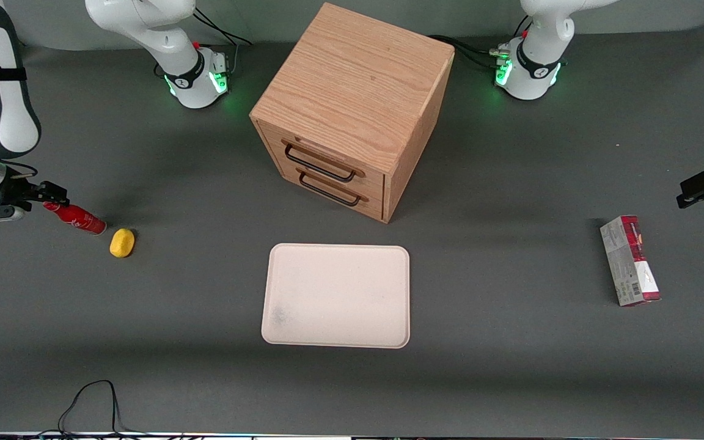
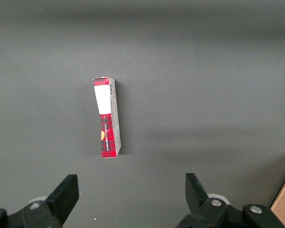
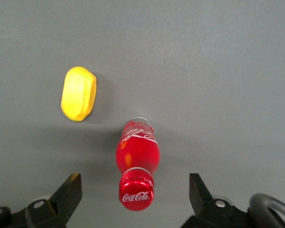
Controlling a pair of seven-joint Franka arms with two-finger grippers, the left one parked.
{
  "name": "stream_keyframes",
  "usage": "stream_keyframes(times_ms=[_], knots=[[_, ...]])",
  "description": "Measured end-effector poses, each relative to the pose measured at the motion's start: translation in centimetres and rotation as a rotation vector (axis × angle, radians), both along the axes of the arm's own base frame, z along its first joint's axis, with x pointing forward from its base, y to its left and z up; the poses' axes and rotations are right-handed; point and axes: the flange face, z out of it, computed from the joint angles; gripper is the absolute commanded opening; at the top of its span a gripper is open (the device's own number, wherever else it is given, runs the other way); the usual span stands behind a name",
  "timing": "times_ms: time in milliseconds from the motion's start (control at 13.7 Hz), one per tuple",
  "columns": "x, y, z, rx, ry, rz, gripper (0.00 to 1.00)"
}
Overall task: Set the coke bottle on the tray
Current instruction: 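Close the right gripper around the red Coca-Cola bottle's neck, then lift the bottle and carry it over to the cream tray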
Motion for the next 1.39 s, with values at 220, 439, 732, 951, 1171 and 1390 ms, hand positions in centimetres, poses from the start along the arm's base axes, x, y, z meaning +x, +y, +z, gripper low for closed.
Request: stream_keyframes(times_ms=[220, 439, 732, 951, 1171, 1390], knots=[[-0.3, 0.2, -1.3, 0.027, 0.002, 0.005, 0.91], [-0.3, 0.2, -1.9, 0.032, 0.008, 0.019, 0.46], [-0.2, 0.2, -2.0, 0.031, 0.009, 0.031, 0.02], [0.1, 0.5, -1.8, 0.030, 0.003, 0.038, 0.00], [2.5, 2.1, 0.6, 0.045, 0.010, 0.063, 0.00], [7.0, 6.6, 7.4, 0.081, 0.057, 0.060, 0.00]])
